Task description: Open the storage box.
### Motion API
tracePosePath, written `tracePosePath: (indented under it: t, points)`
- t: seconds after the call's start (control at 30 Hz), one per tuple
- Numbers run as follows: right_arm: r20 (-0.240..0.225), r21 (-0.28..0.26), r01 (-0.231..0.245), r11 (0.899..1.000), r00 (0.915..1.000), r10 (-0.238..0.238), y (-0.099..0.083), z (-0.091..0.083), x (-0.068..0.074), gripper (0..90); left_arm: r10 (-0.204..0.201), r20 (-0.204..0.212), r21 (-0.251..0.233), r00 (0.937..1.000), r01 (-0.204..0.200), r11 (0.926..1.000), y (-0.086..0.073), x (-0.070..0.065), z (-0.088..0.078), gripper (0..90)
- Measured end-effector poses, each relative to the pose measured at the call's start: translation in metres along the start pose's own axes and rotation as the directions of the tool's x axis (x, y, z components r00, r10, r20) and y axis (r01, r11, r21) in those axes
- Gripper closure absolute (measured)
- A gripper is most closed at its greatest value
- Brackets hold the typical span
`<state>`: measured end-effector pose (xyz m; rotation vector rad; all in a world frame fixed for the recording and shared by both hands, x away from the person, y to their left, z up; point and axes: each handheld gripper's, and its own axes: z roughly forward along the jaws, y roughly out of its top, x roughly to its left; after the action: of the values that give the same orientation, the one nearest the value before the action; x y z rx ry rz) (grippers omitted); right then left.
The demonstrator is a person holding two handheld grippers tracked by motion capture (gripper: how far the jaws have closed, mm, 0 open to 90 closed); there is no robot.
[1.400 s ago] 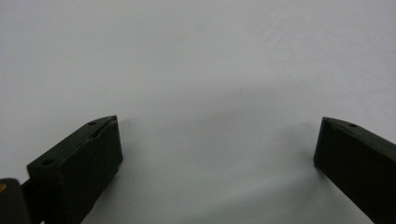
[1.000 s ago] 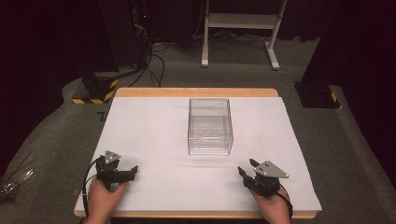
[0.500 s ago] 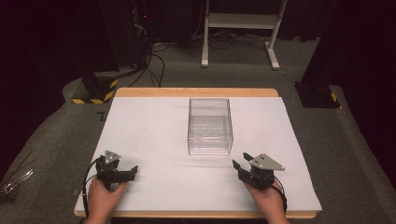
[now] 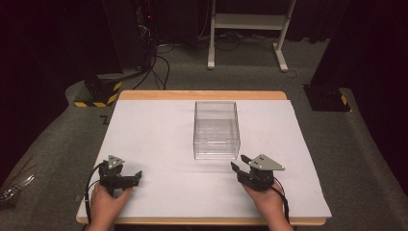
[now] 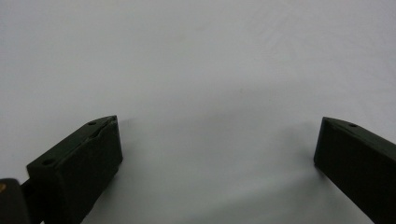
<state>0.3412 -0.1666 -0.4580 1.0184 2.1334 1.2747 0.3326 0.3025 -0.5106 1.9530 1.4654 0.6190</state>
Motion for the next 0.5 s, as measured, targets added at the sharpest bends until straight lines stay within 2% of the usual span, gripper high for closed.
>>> tracePosePath:
  t: [0.5]
  points:
    - [-0.041,0.003,0.018,1.000,0.9990,-0.018,0.010,0.021,0.007,51.0,0.000,0.000,0.000,1.0000,0.000,1.0000,0.000,0.000,0.000,0.9]
